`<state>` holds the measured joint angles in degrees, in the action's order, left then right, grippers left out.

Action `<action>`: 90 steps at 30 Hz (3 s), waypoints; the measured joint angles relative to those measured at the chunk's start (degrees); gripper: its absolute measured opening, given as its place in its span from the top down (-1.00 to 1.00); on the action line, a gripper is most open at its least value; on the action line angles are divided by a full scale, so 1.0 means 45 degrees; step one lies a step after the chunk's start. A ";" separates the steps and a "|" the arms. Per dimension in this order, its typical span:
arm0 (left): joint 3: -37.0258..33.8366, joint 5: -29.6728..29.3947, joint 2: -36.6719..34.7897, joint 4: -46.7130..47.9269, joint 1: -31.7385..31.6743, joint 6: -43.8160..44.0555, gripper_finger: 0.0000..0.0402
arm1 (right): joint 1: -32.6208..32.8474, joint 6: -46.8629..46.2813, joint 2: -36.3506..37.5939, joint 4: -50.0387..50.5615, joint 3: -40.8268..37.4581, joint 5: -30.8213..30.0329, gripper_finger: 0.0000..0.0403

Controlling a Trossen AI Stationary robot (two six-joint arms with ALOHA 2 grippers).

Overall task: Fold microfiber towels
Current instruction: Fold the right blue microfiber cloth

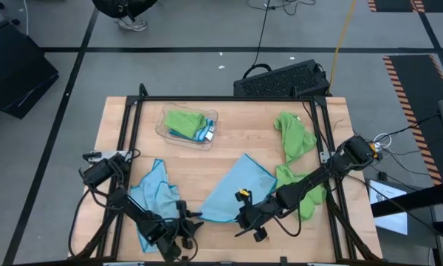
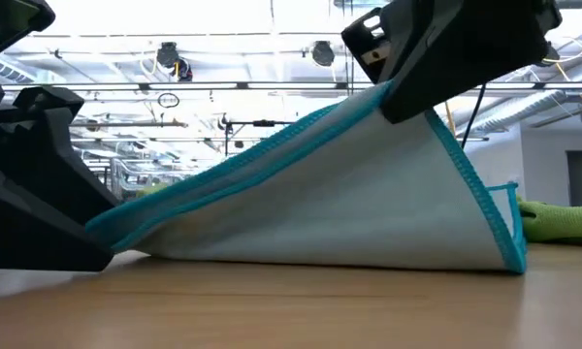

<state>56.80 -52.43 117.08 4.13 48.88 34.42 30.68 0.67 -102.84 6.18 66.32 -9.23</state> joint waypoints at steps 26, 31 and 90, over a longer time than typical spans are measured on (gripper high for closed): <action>-0.0044 -0.0660 0.0044 0.0439 -0.0391 0.0275 -0.16 | 0.0058 -0.1068 0.1053 0.0611 0.0000 -0.2970 0.97; -0.0038 -0.0642 0.0044 0.0427 -0.0893 -0.0233 -0.07 | 0.0058 -0.1255 0.1053 0.0647 0.0000 -0.2982 0.97; 0.0170 -0.3694 0.0073 -0.2734 0.0442 -0.4388 0.96 | 0.0121 -0.2006 0.1694 0.2029 0.0000 -0.3276 0.97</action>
<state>57.56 -69.06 117.40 -8.18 50.87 14.68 31.22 -8.36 -95.22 15.31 66.32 -23.98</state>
